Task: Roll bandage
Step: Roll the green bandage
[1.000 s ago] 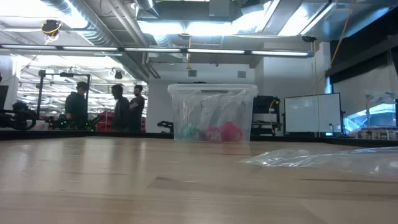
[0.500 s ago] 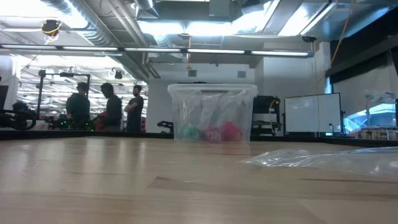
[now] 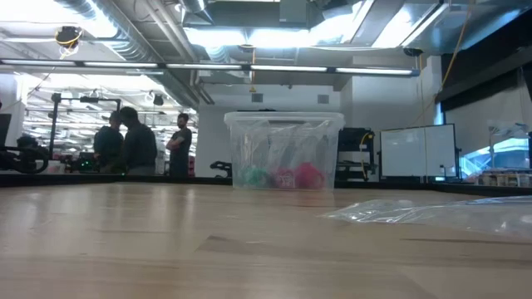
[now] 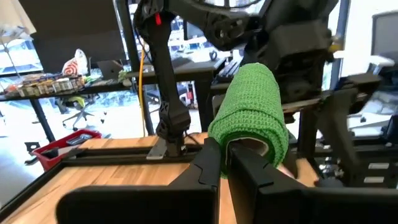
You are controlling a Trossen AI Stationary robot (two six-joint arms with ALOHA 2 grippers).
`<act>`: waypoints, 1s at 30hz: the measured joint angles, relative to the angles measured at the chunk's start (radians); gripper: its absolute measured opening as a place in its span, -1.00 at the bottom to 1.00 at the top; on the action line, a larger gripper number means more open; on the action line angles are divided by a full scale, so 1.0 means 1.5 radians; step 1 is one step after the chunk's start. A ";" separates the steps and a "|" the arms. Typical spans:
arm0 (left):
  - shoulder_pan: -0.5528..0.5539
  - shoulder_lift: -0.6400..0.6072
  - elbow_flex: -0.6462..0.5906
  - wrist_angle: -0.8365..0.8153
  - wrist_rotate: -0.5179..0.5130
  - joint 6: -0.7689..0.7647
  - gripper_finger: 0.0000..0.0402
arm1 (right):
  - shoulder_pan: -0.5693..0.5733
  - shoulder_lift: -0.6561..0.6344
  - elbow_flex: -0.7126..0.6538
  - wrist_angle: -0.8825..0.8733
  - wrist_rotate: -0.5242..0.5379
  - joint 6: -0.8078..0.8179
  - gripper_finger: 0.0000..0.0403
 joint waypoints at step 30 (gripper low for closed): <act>-0.011 -0.002 0.000 -0.003 -0.001 0.027 -0.97 | 0.014 -0.008 -0.062 0.127 0.292 0.027 -0.07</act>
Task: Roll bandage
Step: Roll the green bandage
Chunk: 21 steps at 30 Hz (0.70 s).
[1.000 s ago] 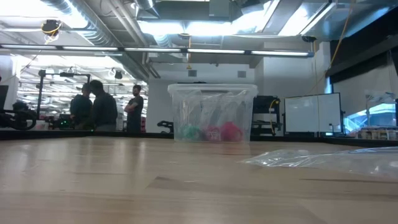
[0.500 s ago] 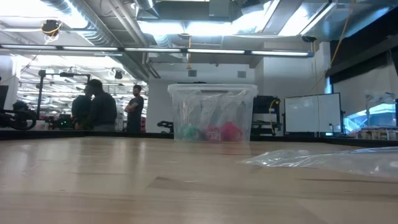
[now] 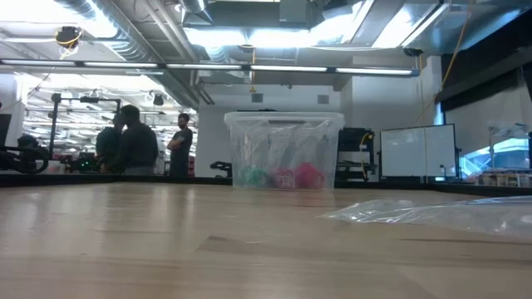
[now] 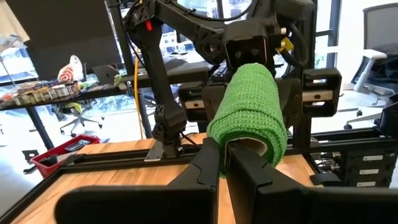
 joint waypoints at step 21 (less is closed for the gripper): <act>-0.043 0.000 -0.001 -0.005 0.000 0.030 -0.99 | 0.087 -0.008 0.000 -0.016 0.147 -0.078 -0.98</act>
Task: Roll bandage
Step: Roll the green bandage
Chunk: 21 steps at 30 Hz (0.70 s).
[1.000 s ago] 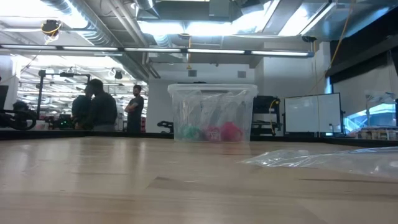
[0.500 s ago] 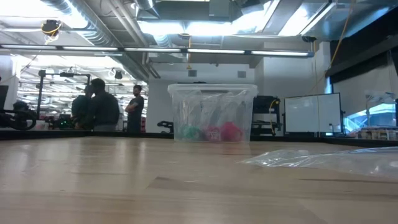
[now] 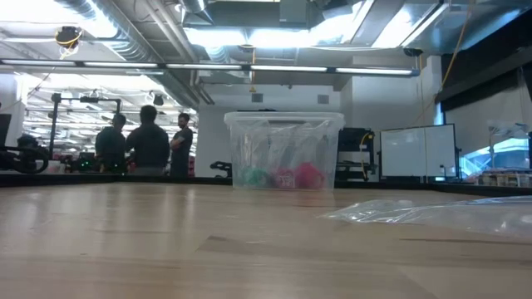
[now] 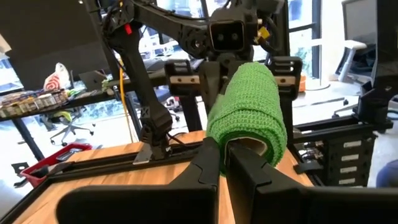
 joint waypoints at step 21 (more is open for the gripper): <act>0.028 0.000 -0.001 0.025 0.019 -0.036 -0.98 | -0.100 0.010 0.000 -0.049 -0.175 0.130 -0.86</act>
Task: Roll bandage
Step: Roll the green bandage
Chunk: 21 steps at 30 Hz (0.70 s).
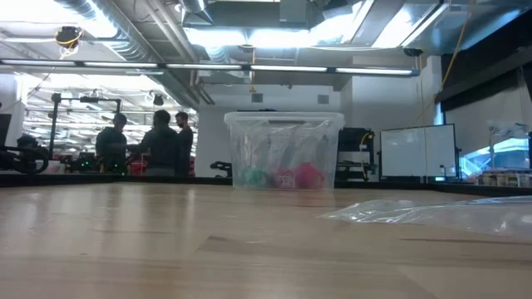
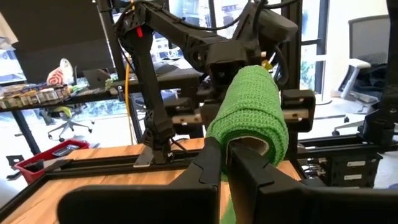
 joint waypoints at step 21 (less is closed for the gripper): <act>0.003 -0.001 0.000 0.000 -0.006 0.014 -0.95 | 0.115 -0.053 0.049 -0.174 0.004 0.030 0.22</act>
